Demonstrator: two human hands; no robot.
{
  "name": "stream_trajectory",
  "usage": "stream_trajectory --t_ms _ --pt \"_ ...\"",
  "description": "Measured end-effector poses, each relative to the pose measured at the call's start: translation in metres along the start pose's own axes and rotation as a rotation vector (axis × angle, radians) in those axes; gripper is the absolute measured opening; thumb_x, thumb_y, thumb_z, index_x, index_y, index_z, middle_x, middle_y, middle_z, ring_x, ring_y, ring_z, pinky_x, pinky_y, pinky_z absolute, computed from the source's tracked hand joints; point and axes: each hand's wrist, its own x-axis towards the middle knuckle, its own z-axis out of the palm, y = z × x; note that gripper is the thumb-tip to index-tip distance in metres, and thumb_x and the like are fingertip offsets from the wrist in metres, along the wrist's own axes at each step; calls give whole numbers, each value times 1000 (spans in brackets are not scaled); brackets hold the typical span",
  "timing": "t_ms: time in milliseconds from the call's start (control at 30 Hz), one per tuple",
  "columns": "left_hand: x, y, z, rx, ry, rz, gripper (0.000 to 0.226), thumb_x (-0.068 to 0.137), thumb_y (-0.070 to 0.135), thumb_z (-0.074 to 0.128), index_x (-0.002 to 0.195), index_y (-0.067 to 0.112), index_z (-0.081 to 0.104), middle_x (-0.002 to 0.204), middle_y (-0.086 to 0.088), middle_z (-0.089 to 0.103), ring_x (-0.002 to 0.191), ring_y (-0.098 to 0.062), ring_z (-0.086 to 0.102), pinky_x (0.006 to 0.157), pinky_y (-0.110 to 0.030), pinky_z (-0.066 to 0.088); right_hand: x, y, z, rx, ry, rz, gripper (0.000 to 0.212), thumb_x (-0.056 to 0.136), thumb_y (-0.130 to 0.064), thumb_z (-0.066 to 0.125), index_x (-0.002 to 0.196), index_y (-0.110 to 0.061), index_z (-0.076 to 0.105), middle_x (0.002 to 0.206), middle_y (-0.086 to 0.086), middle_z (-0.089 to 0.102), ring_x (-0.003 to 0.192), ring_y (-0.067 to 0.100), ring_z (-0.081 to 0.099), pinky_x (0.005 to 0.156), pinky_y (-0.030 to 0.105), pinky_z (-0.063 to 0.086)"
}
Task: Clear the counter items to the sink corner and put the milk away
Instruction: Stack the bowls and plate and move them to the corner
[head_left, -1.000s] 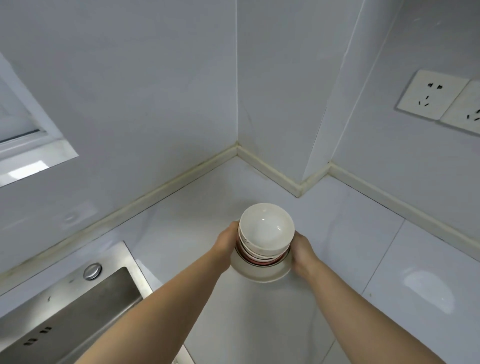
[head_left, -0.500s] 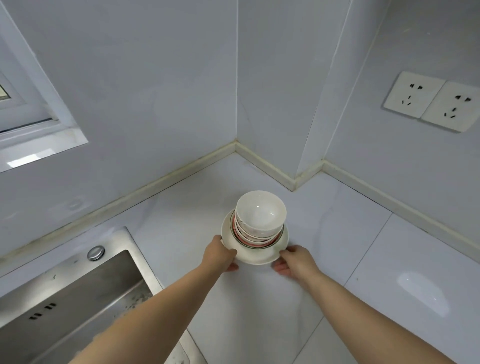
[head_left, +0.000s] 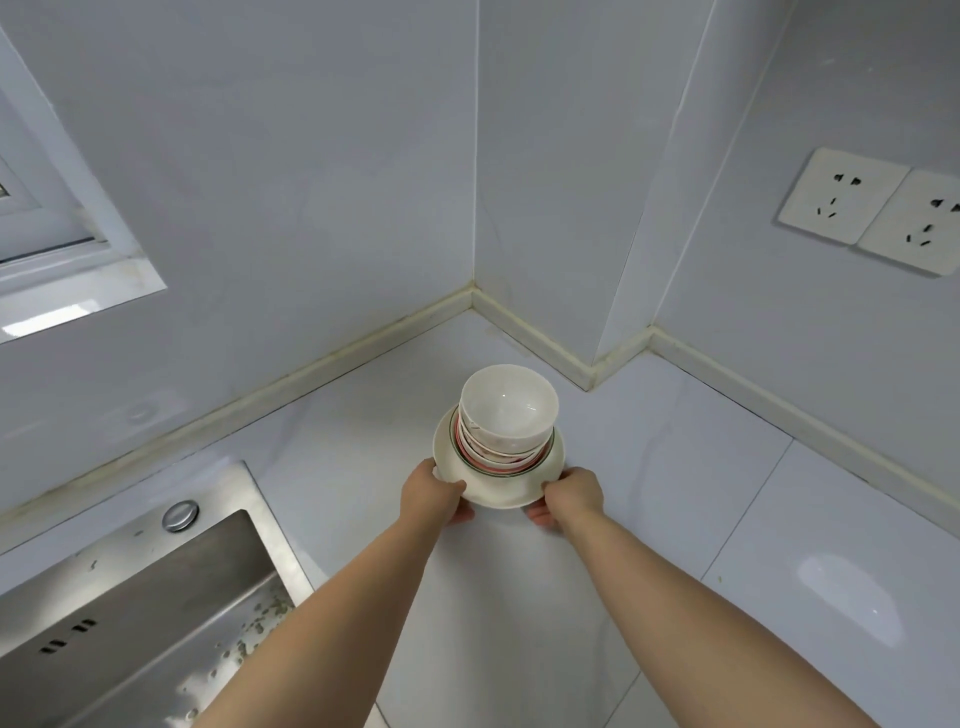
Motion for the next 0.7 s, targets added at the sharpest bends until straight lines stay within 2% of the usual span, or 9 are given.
stream_trajectory --t_ms 100,200,333,533,633,700 --pt "12 4 3 -63 -7 -13 25 84 -6 51 99 14 50 94 -17 60 68 -32 63 51 -30 57 12 -13 3 20 11 3 22 80 10 44 71 -5 57 74 20 64 65 37 65 66 48 58" --pt "27 10 4 -117 -4 -9 26 86 -6 52 95 18 49 95 -17 60 77 -35 63 54 -31 58 28 -23 8 28 12 5 24 81 10 45 68 -5 57 70 17 62 66 37 65 70 52 57" --pt "44 15 5 -151 7 3 37 85 -6 54 115 15 53 104 -18 60 88 -40 64 65 -40 58 41 -32 16 64 15 11 23 82 11 46 67 -4 56 67 15 61 64 37 63 72 56 56" --pt "75 31 3 -182 20 58 23 85 -4 55 98 15 55 87 -13 62 73 -32 63 60 -36 58 70 -56 27 42 14 1 24 85 8 47 68 -5 57 65 17 61 59 32 62 69 48 58" --pt "93 41 4 -166 24 98 23 84 -3 54 103 9 60 85 -13 63 69 -30 63 61 -37 58 87 -72 34 41 5 0 22 86 8 47 71 -4 57 67 18 62 59 32 63 65 44 58" --pt "102 48 4 -168 57 102 23 85 -3 54 97 16 57 87 -13 63 71 -32 63 56 -34 58 96 -80 38 8 -2 -19 18 85 7 48 75 -3 59 65 18 63 58 31 64 64 42 59"
